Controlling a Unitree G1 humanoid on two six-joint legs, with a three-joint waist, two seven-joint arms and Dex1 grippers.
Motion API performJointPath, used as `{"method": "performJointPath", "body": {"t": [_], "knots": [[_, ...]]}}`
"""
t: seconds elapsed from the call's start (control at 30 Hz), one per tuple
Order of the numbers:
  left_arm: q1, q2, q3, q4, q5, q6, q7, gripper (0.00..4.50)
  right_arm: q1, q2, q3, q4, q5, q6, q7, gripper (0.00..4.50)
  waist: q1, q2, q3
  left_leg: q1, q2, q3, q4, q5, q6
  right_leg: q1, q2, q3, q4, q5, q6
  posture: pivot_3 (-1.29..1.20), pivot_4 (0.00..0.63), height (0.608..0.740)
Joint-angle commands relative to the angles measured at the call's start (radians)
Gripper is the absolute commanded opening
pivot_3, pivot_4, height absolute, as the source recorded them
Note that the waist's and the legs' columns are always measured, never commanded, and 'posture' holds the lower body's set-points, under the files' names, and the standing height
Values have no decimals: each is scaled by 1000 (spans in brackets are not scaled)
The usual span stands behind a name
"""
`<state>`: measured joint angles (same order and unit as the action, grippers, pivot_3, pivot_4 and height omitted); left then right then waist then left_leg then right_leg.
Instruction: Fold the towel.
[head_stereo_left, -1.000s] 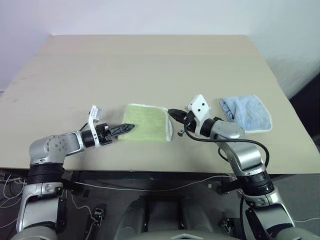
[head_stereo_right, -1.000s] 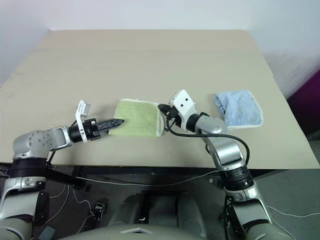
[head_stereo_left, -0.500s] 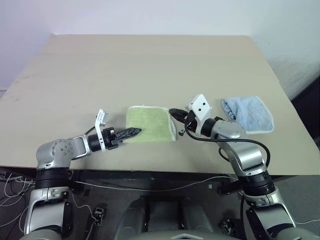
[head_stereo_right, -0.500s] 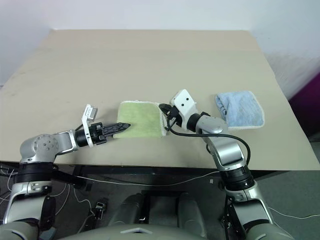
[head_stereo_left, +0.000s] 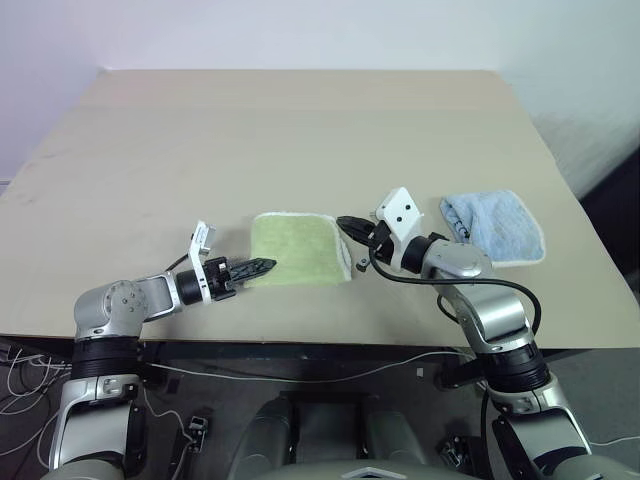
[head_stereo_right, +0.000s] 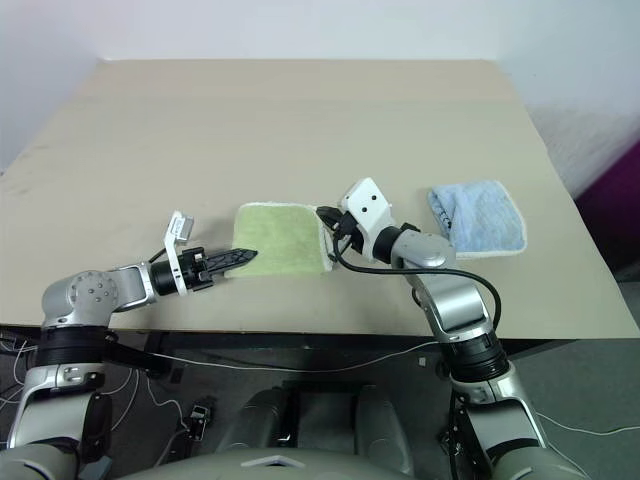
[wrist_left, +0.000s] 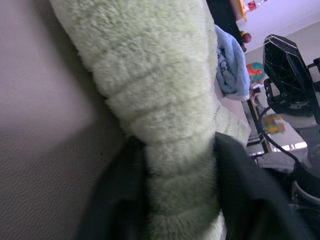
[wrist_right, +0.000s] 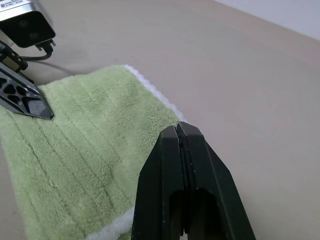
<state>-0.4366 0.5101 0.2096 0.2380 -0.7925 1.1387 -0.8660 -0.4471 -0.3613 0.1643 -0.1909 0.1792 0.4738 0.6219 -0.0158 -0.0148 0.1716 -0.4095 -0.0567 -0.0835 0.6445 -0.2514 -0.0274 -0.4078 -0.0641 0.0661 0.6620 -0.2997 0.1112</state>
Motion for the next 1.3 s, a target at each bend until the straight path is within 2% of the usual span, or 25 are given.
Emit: {"method": "performJointPath", "body": {"t": [0.03, 0.07, 0.1, 0.4, 0.6, 0.7, 0.83, 1.0, 1.17, 1.3], "knots": [[-6, 12, 0, 4, 6, -14, -13, 443, -11, 4, -6, -41, 4, -6, -8, 0, 0, 0, 0, 0, 0, 0, 0, 0, 0, 0, 0, 0, 0, 0, 0, 0, 150, 740], [-5, 11, 1, 4, 5, -16, -13, 110, -10, 5, -6, -41, 4, -6, -9, 0, -1, 0, 0, 0, 0, 0, 0, 0, 0, 0, 0, 0, 0, 0, 0, 0, 150, 740], [-3, 9, 3, 3, 3, -17, -12, 17, -10, 5, -6, -41, 4, -6, -10, 0, 0, 0, 0, 0, 0, 0, 0, 0, 0, 0, 0, 0, 0, 0, 0, 0, 150, 740], [-1, -33, 64, -8, -18, -44, 48, 17, -11, 4, -6, -40, 4, -8, -14, 0, 0, 0, 0, 0, 0, 0, 0, 0, 0, 0, 0, 0, 0, 0, 0, 0, 150, 740], [-114, -102, 243, 61, -20, -192, 256, 17, -14, 0, -19, -54, 11, -4, -16, 0, 2, 0, 0, 0, 0, 0, 0, 0, 0, 0, 0, 0, 0, 0, 0, 0, 150, 740], [-196, -102, 351, 114, -38, -303, 341, 17, -22, -4, -29, -58, 16, -2, -16, 0, 2, -1, 0, 0, 0, 0, 1, 0, 0, 0, 0, 0, 0, 0, 0, 0, 150, 740], [-286, -67, 434, 170, -35, -404, 422, 17, -34, -5, -33, -55, 17, -4, -12, 0, -1, -1, 0, 0, 0, 0, 1, 0, 0, 0, 0, 0, 0, 0, 0, 0, 150, 740], [-362, 51, 515, 323, -2, -578, 469, 17, -51, 0, -26, -42, 14, -11, -8, 0, -2, -1, 0, 0, 0, 0, 1, 0, 0, -1, 1, 0, 0, 0, 0, 0, 150, 740], [-329, 157, 589, 486, 4, -710, 460, 17, -53, 5, -22, -40, 13, -14, -9, 0, -4, -1, 0, 0, 0, 0, 0, 0, 0, -2, 1, 0, 1, 0, 0, 0, 150, 740], [-311, 189, 566, 554, 30, -744, 420, 17, -55, 4, -18, -38, 14, -16, -4, 0, 7, -2, 0, 0, 0, 0, 1, 0, 0, -1, 0, -1, 0, 0, 0, 0, 150, 740]]}}
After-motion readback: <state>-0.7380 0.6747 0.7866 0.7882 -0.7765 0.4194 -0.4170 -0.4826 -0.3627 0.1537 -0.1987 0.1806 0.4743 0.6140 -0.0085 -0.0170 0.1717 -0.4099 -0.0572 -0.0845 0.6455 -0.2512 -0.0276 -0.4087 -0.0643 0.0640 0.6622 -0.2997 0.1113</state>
